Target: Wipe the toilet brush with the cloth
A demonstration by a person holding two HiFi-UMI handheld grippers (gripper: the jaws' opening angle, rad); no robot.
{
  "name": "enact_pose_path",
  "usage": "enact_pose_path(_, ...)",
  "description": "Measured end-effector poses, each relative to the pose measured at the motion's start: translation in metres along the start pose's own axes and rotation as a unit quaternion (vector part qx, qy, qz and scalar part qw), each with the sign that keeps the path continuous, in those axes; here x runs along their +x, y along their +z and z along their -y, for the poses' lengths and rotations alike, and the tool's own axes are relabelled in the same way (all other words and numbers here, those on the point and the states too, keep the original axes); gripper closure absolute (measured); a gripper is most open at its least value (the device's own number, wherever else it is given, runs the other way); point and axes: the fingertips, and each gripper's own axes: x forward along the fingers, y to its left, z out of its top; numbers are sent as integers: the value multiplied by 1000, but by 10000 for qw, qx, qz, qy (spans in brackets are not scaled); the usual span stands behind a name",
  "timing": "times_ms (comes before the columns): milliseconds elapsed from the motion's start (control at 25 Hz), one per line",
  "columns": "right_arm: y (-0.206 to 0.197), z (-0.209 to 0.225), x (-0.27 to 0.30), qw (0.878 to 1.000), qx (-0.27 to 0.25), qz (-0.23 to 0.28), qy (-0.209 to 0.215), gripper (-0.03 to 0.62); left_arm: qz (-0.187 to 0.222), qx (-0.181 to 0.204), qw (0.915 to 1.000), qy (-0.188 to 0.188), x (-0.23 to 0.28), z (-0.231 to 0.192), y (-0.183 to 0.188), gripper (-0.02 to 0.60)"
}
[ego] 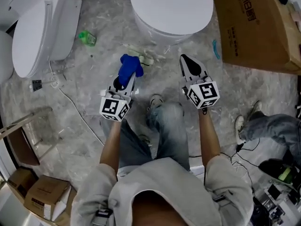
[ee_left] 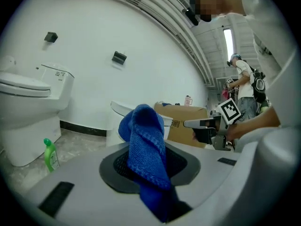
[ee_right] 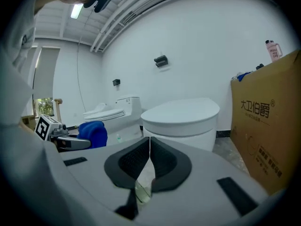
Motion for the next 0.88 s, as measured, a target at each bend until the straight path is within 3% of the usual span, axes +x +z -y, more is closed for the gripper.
enact_pose_path(280, -58, 17, 17, 9990, -142, 376, -173, 563, 571, 111, 9983, -27, 22, -17, -45, 463)
enact_pose_path(480, -86, 17, 15, 9985, -213, 421, -290, 562, 834, 206, 9962, -138, 30, -20, -48, 463)
enact_pose_path(880, -96, 29, -6, 9979, -177, 287, -550, 562, 728, 203, 9959, -502, 57, -13, -49, 463)
